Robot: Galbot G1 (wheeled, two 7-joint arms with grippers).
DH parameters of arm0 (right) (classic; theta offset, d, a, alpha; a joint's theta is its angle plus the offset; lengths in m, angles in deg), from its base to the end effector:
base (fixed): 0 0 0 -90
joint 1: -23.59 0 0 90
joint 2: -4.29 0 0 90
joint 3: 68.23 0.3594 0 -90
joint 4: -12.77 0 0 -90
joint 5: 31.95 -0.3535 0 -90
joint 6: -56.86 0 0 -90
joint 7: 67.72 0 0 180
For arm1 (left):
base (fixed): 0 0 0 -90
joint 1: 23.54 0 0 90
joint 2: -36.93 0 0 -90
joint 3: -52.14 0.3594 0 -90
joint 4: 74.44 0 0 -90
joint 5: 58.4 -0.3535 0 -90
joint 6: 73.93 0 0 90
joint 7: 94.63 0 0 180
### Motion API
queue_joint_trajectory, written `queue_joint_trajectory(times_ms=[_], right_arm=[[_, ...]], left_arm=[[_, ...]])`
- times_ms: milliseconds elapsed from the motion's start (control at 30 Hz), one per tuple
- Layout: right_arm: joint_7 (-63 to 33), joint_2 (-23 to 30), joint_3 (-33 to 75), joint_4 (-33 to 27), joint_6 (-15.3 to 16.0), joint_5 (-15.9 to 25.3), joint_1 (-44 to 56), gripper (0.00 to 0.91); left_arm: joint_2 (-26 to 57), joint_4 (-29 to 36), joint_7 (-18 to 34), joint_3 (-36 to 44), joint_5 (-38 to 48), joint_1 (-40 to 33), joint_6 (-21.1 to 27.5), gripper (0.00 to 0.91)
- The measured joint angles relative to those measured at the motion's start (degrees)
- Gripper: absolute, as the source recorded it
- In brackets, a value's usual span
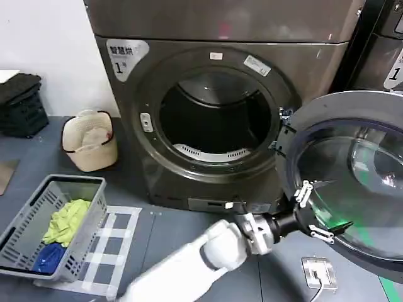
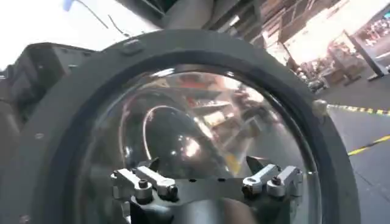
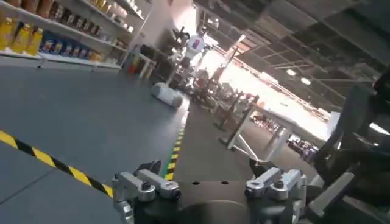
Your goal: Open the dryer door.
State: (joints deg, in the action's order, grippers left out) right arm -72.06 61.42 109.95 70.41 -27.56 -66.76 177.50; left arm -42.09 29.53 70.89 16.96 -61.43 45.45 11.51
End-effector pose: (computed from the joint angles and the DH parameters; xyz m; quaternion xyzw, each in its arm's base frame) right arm -0.2642 -0.5484 -0.1399 -0.7075 -0.6550 0.1536 0.2164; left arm 0.3001 -0.2231 -0.2301 0.5537 0.7791 0.1506 0.2522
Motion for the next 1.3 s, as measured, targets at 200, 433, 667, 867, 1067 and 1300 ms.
queue_joint_trajectory(times_ms=[200, 433, 667, 867, 1067, 1300], right_arm=[[0.5, 0.0, -0.5, 0.1, -0.2, 0.0, -0.5, 0.907], [0.8, 0.3, -0.9, 1.5, -0.1, -0.9, -0.9, 0.907], [0.9, 0.1, -1.7, 2.1, 0.0, -1.2, -1.2, 0.907], [0.9, -0.3, -2.6, 2.2, 0.0, -1.2, -1.5, 0.907], [1.0, -0.7, -2.9, 1.5, -0.1, -1.2, -1.8, 0.907], [1.9, -0.8, -3.1, 0.5, -0.4, -1.0, -1.8, 0.907]], left_arm=[[6.3, 8.2, -0.2, -3.5, 1.3, 4.3, -0.2, 0.907], [15.4, 17.1, -0.2, -9.4, 4.5, 10.6, 0.4, 0.907], [23.4, 23.2, 1.4, -17.3, 7.2, 17.7, 2.0, 0.907], [29.9, 27.5, 5.3, -25.1, 11.3, 24.8, 5.1, 0.907], [36.0, 32.1, 15.8, -32.0, 19.6, 30.7, 14.7, 0.907], [40.5, 36.4, 32.9, -37.4, 36.9, 31.4, 27.3, 0.907]])
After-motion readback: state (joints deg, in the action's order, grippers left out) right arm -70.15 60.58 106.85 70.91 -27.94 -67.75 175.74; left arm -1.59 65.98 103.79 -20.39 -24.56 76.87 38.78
